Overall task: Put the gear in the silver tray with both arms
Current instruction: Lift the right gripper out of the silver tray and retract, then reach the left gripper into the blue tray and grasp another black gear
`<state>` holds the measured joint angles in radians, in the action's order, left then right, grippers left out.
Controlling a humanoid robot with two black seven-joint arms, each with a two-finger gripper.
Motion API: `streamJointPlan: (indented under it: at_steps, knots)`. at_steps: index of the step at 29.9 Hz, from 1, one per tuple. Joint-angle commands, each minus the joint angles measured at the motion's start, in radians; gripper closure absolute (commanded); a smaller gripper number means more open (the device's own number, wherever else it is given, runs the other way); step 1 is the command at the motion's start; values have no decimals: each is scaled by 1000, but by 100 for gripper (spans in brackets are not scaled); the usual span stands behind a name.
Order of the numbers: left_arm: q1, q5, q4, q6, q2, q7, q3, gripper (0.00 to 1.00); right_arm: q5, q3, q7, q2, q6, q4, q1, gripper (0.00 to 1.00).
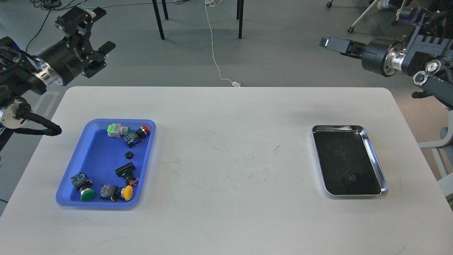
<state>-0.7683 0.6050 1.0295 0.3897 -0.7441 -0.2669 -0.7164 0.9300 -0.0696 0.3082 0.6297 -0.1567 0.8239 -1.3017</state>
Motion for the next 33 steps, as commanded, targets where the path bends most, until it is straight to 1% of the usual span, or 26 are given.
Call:
streamJointPlan:
  at_steps: [1,6,10,13,16,19,20,21,23,24,26,29,33]
  knots:
    - [6,157,101,-15,-55,-2,18,3,-49,66,0,-30,5,-14,28,4]
    - [61,428,201,-74,-81,-2,20,3,-178,175,-1,-113,5,-123,67,4]
    - [87,668,224,-78,-81,-2,35,3,-321,261,-4,-146,8,-166,117,3]
    - [110,878,234,-103,-80,-5,90,3,-449,336,-6,-154,8,-189,153,1]
    - [115,1054,244,-166,-84,-5,159,3,-589,389,-8,-189,-3,-245,177,1]
    - [113,1203,241,-209,-107,-6,233,3,-696,405,-6,-200,-9,-264,202,0]
    - [115,1257,239,-225,-127,-12,257,3,-738,415,-3,-200,-9,-264,211,0]
    - [115,1303,236,-245,-141,-32,287,4,-776,425,2,-202,-9,-261,226,0]
    - [115,1364,227,-293,-150,-69,337,5,-847,462,6,-202,-9,-252,263,0]
    - [113,1378,222,-310,-150,-75,356,5,-871,487,8,-202,-11,-250,280,0]
    - [115,1386,177,-327,-153,-80,386,6,-904,560,14,-203,-36,-243,323,0]
    - [116,1388,110,-328,-155,-86,416,10,-907,657,14,-215,-87,-226,389,0]
    - [115,1382,103,-331,-155,-100,445,13,-907,723,2,-235,-87,-198,420,0]
